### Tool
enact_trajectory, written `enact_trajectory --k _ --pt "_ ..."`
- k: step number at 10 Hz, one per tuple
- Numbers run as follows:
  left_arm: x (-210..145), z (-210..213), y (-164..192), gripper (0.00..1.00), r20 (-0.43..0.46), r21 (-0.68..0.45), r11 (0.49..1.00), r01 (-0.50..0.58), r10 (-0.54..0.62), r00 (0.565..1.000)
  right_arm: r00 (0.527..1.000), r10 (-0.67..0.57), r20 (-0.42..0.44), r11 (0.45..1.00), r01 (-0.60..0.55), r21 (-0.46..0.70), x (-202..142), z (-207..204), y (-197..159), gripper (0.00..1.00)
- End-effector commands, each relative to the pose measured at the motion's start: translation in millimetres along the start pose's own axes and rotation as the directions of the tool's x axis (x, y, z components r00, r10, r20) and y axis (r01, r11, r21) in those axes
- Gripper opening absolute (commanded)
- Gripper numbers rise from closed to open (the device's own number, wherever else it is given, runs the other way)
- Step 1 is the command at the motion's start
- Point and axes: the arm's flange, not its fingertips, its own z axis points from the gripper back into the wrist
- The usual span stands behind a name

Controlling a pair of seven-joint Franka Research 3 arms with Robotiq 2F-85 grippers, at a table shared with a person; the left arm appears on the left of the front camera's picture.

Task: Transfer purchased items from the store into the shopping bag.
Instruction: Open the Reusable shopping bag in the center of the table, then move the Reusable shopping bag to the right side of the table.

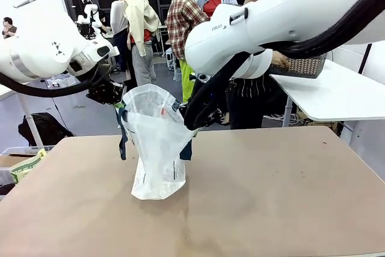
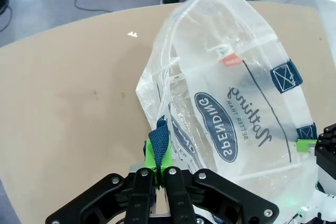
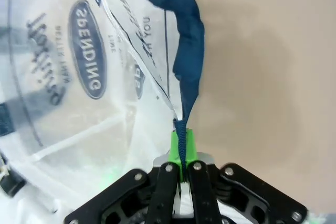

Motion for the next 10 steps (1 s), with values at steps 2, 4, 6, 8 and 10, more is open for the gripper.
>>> enact_trajectory --k 2,4,6,8,10 --pt "-9 -12 -8 0.0 -0.034 0.068 0.998 -0.007 0.009 0.999 0.998 0.052 0.019 0.998 -0.052 0.03 7 -10 10 0.0" --pt "-3 -19 -5 0.0 -0.017 0.064 0.997 -0.029 0.03 0.999 0.998 0.054 0.015 0.998 -0.054 0.015 7 -13 12 0.0" --pt "-9 -17 -4 0.0 -0.033 0.047 0.999 -0.002 0.004 0.999 0.999 0.04 0.006 0.999 -0.04 0.018 4 -12 12 0.0" --pt "-9 -17 -4 0.0 -0.033 0.047 0.999 -0.002 0.004 0.999 0.999 0.04 0.006 0.999 -0.04 0.018 4 -12 12 0.0" --pt "-9 -17 -4 0.0 -0.033 0.047 0.999 -0.002 0.004 0.999 0.999 0.04 0.006 0.999 -0.04 0.018 4 -12 12 0.0"
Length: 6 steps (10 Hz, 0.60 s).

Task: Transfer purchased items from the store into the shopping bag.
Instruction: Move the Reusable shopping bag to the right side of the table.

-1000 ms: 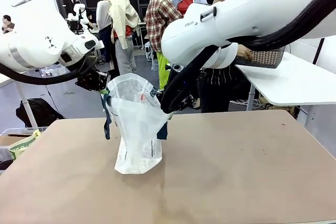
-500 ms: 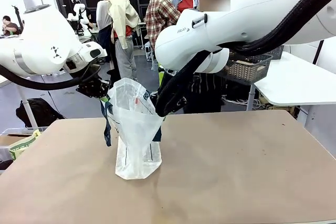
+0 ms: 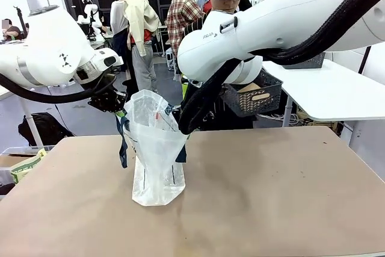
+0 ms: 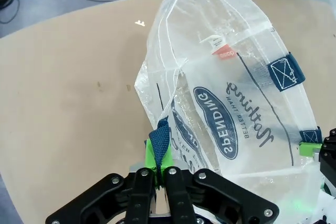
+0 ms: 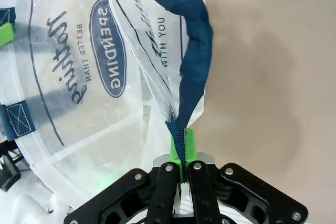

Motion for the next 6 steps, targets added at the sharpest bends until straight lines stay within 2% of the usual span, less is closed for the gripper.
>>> enact_trajectory --k 1,6 --pt "-1.8 2.3 0.9 0.0 -0.001 0.002 1.0 0.001 -0.001 1.0 1.0 -0.004 0.003 1.0 0.004 0.008 0.2 1.3 0.5 0.0" --pt "-1.8 2.3 0.9 0.0 -0.001 0.002 1.0 0.001 -0.001 1.0 1.0 -0.004 0.003 1.0 0.004 0.008 0.2 1.3 0.5 0.0"
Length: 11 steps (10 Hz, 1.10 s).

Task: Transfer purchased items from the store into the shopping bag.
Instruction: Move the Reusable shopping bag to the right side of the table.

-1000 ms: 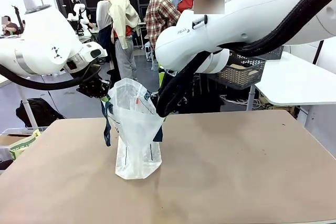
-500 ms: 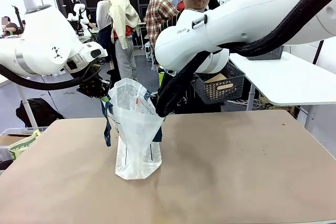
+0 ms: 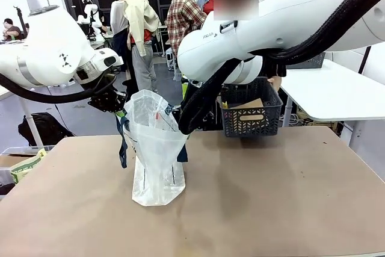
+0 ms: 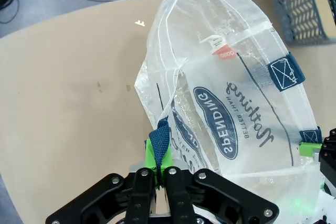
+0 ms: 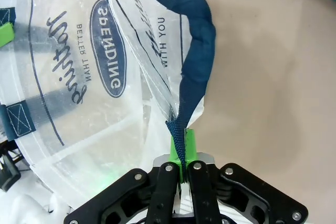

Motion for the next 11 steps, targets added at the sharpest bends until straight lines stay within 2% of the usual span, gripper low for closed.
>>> enact_trajectory --k 1,11 --pt "-1.8 2.2 0.9 0.0 -0.001 0.002 1.0 0.001 -0.001 1.0 1.0 -0.004 0.003 1.0 0.004 0.008 0.3 1.3 0.5 0.0" --pt "-1.8 2.2 0.9 0.0 -0.001 0.002 1.0 0.001 -0.001 1.0 1.0 -0.004 0.003 1.0 0.004 0.008 0.3 1.3 0.5 0.0"
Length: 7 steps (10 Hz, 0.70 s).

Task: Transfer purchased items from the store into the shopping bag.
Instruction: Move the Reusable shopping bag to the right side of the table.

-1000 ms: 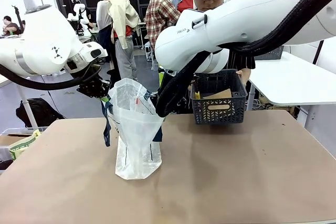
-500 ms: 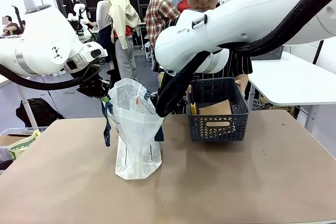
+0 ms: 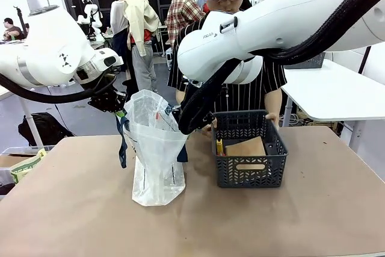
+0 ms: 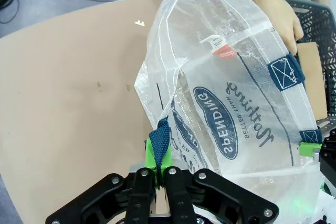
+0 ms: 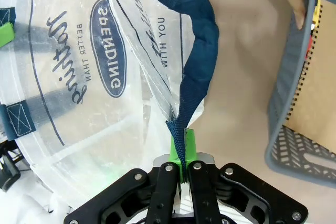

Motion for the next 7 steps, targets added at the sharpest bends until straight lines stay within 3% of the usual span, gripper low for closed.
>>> enact_trajectory --k 1,7 --pt "-1.8 2.2 0.9 0.0 -0.001 0.002 1.0 0.001 -0.001 1.0 1.0 -0.004 0.003 1.0 0.004 0.008 0.3 1.3 0.4 0.0" --pt "-1.8 2.2 0.9 0.0 -0.001 0.002 1.0 0.001 -0.001 1.0 1.0 -0.004 0.003 1.0 0.004 0.008 0.3 1.3 0.4 0.0"
